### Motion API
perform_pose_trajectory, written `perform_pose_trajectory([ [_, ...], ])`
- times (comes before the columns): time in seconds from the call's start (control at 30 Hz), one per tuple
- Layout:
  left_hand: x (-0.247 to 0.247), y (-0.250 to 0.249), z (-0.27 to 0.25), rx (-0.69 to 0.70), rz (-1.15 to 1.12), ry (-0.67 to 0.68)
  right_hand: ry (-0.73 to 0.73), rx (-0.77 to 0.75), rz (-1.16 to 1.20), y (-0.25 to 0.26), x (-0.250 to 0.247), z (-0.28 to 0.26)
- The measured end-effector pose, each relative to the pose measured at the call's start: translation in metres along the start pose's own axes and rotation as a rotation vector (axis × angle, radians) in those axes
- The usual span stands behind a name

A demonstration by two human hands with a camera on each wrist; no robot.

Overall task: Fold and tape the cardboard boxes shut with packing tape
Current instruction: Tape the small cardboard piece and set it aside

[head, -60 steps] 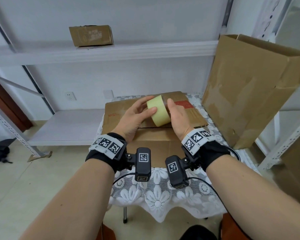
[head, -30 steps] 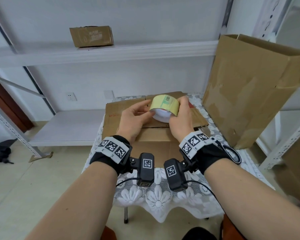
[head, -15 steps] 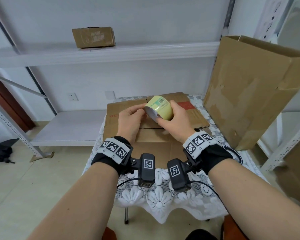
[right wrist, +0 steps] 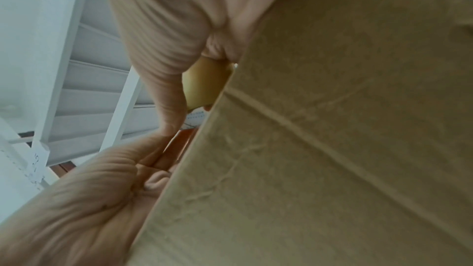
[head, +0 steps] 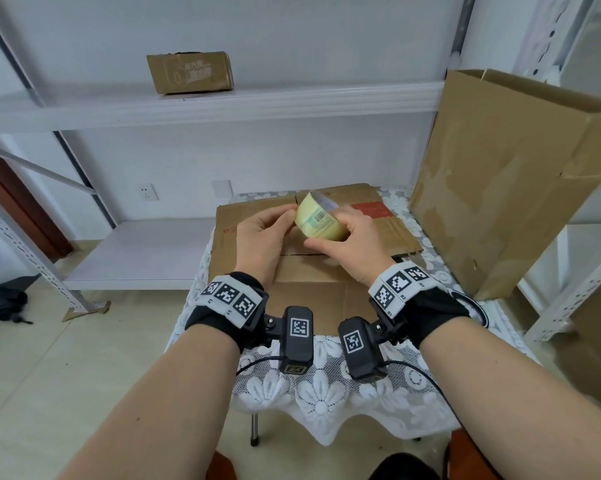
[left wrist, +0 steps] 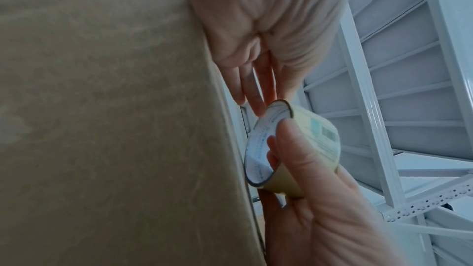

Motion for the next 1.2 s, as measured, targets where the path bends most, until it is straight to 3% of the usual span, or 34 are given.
perform_pose_trajectory([
  [0.2,-0.004,0.004,0.003,-0.02,0.118,-0.077,0.013,-0.01,-0.109,0.0,0.002,-0.001],
  [0.33,-0.003,0.004,0.006,0.018,0.243,-0.064,0.044,0.026,-0.055,-0.004,0.007,-0.001],
  [0.67,0.0,0.001,0.005,0.066,0.36,-0.071,0.081,-0.08,-0.274,0.001,0.011,0.001],
  [1.07,0.0,0.001,0.004,0.049,0.273,-0.089,0.051,0.005,-0.061,-0.001,0.004,0.002],
  [1.2,0.006,-0.001,0.003,0.056,0.17,-0.021,-0.023,0.048,0.048,-0.003,-0.001,0.003],
])
Point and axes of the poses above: each hand's wrist, its own z-axis towards the middle knuckle, its own x-axis out of the palm, y = z × x, the point moved 8 cm from there along z, towards the middle knuckle, and after that the axes turned 2 degrees about z, right-handed, at the moved point
